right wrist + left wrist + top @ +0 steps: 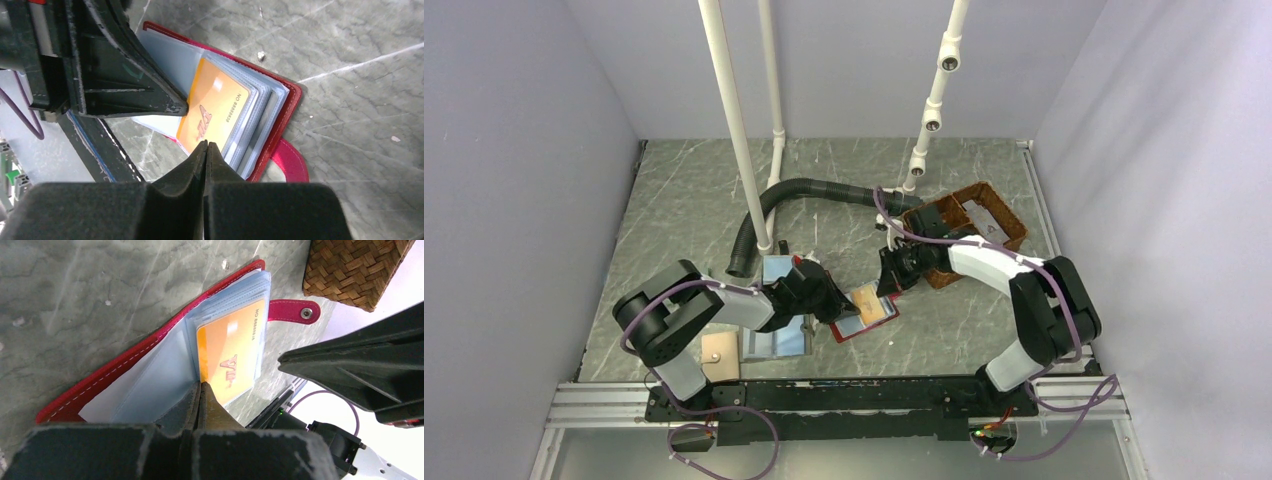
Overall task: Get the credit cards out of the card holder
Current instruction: Remove the credit card from the card holder.
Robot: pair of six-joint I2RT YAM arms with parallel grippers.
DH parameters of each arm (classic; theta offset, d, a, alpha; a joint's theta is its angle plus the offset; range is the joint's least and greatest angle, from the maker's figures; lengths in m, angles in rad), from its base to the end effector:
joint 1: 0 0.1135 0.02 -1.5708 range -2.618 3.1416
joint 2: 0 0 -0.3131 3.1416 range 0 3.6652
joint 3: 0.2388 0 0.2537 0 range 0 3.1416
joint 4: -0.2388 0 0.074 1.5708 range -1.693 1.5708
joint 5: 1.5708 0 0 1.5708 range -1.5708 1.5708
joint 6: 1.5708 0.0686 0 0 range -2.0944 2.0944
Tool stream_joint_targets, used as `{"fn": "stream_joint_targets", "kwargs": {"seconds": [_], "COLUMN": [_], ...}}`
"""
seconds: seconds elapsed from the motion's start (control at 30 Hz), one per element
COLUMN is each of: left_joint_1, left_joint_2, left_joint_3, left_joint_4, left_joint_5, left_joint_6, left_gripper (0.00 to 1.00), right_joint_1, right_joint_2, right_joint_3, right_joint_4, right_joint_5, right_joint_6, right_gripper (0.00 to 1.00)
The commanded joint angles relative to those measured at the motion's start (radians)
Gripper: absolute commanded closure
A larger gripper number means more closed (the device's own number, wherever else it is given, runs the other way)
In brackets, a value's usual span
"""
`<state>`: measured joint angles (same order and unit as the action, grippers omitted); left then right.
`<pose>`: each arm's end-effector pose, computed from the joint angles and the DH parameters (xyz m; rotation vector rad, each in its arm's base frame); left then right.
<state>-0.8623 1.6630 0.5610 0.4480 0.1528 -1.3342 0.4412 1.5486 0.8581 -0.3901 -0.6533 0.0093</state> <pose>0.2044 -0.2546 0.1462 -0.5090 2.5347 -1.2251 0.2551 0.1666 0.2024 -0.7821 2.5242 1.0166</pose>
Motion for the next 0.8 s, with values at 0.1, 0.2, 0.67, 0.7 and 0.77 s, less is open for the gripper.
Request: {"fn": "stream_joint_targets", "kwargs": {"seconds": [0.1, 0.2, 0.67, 0.7, 0.77], "left_joint_1": [0.001, 0.001, 0.001, 0.001, 0.0], "left_joint_2": [-0.028, -0.022, -0.015, -0.011, -0.006], "left_joint_3": [0.023, 0.025, -0.026, -0.032, -0.046], "left_joint_4": [-0.049, -0.042, 0.063, 0.083, 0.103], "left_joint_5": [0.009, 0.016, 0.016, 0.018, 0.013], "left_joint_6": [0.044, 0.043, -0.013, -0.021, -0.037], "left_gripper": [1.0, 1.0, 0.69, 0.69, 0.71], "right_joint_1": [-0.001, -0.001, 0.016, 0.019, 0.02], "right_joint_2": [0.085, 0.106, 0.174, 0.176, 0.178], "right_joint_3": [0.051, 0.053, 0.056, 0.056, 0.056], "right_joint_4": [-0.026, -0.022, -0.028, -0.028, -0.029], "right_joint_5": [0.018, 0.036, -0.017, -0.016, -0.018], "right_joint_6": [-0.027, -0.024, -0.022, -0.021, -0.018], "right_gripper": [1.0, 1.0, 1.0, 1.0, 1.0]}}
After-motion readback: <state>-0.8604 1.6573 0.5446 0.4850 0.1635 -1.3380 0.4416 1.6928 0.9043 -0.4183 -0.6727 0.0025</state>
